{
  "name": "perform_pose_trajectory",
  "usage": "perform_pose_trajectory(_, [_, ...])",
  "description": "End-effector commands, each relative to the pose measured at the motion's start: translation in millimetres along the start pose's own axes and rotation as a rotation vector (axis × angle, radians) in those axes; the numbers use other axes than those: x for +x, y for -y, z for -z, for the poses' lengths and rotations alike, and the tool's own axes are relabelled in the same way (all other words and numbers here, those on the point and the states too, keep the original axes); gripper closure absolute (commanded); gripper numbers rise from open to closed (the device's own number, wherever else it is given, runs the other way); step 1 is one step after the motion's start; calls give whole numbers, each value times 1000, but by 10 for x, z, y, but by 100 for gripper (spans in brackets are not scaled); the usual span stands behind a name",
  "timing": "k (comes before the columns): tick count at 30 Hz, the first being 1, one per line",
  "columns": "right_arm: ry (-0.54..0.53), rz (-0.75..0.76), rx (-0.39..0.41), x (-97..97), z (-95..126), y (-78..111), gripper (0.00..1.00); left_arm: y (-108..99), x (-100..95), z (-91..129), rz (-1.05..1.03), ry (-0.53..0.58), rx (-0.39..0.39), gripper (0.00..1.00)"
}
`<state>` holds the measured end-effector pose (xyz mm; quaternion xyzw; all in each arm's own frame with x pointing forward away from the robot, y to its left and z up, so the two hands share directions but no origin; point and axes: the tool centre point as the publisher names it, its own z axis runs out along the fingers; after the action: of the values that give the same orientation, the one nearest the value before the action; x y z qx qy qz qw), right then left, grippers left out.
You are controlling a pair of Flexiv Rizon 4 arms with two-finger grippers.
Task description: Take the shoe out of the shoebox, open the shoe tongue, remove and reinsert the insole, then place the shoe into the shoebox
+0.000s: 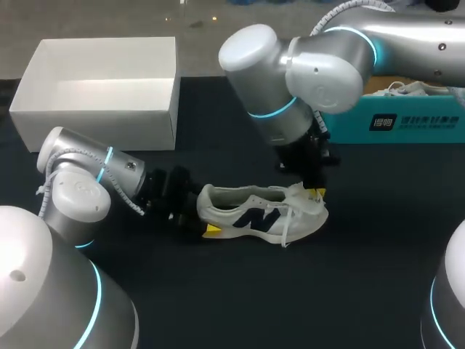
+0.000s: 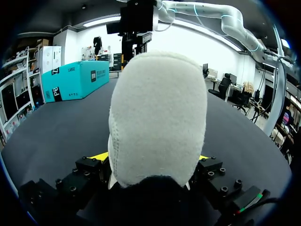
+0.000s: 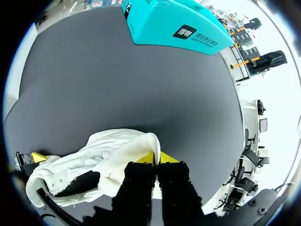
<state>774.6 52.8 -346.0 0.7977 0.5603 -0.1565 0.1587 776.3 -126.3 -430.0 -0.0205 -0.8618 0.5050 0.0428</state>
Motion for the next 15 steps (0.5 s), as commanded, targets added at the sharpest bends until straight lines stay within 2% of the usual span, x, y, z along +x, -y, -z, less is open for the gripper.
perform_pose_trajectory(1, [-14, -164, 10, -46, -280, -10, 73, -84, 15, 23, 0, 0, -4, 100])
perform_pose_trajectory(3, [-17, -164, 17, -16, -328, -8, 62, -84, 15, 23, 0, 0, -4, 100])
perform_pose_trajectory(6, [-27, -162, 23, 26, -371, -9, 55, -84, 15, 23, 0, 0, -4, 100])
perform_pose_trajectory(15, [-39, -153, 29, 113, -372, 46, 46, -84, 15, 23, 0, 0, -4, 100])
